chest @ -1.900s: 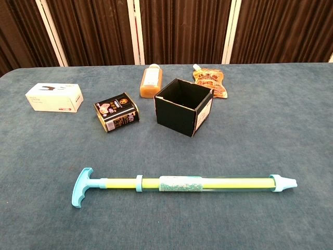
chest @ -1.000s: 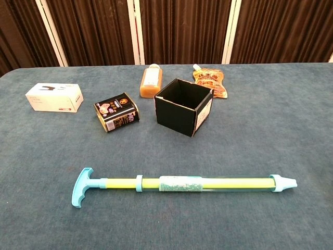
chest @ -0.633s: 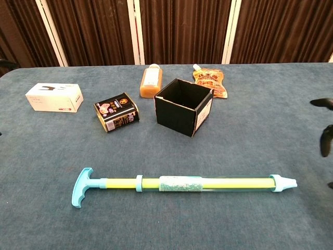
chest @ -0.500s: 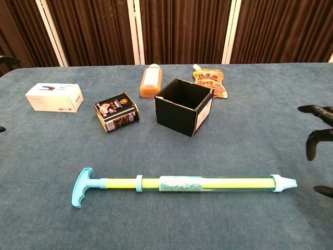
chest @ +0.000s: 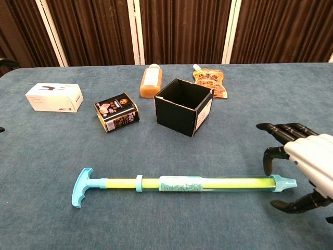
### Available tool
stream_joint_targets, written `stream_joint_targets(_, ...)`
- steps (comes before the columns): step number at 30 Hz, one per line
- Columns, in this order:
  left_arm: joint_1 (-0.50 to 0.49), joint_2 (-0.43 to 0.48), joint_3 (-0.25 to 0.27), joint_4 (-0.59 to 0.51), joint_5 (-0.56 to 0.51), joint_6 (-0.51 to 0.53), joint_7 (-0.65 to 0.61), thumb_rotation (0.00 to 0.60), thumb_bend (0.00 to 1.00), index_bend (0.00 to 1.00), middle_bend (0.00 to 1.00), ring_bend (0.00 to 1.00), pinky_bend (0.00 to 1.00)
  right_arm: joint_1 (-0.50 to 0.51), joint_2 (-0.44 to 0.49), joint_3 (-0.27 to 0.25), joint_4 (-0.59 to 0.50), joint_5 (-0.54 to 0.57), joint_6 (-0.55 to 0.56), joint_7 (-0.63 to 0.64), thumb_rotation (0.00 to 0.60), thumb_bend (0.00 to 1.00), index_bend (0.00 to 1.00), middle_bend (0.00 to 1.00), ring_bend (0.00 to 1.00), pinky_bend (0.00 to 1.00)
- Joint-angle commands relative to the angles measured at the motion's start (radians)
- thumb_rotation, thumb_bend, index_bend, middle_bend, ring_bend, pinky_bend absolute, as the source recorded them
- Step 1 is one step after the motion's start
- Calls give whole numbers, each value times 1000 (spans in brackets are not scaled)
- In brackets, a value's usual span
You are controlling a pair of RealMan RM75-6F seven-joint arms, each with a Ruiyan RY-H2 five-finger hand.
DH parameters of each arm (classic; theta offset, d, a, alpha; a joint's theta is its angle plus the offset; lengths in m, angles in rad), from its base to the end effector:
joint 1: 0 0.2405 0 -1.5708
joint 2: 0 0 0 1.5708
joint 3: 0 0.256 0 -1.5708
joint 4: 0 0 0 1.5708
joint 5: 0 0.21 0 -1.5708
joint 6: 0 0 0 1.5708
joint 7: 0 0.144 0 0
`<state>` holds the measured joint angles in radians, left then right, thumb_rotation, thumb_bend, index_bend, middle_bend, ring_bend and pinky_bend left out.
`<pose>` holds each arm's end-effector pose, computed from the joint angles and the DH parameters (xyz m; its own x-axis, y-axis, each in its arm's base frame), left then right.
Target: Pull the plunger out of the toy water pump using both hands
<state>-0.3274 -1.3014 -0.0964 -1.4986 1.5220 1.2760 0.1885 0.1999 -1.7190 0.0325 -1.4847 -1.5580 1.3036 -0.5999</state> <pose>-0.2641 0.2598 0.0875 0.5243 0.0372 0.8507 0.8266 -0.2621 -0.4980 -0.2063 -0.1916 -0.0404 0.5399 -0.0955 0.8363 -0.8194 -0.2869 0.4963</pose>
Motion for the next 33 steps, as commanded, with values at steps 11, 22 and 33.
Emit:
stream_joint_targets(11,-13,6,4,6,-31,-28,-8,600,92,0,16,29,88,43,-58,24,28,28,-40,-40,600,260,464,0,0,0)
stream_joint_targets(22,-26,-3,3,15,-56,-47,3,600,95,0,17,30,88,65,-51,40,32,55,-57,-33,600,301,463,0,0,0)
stream_joint_targets(33,-25,2,4,8,-77,-43,17,600,96,0,19,29,88,77,-48,31,41,86,-83,-19,600,303,470,0,0,0)
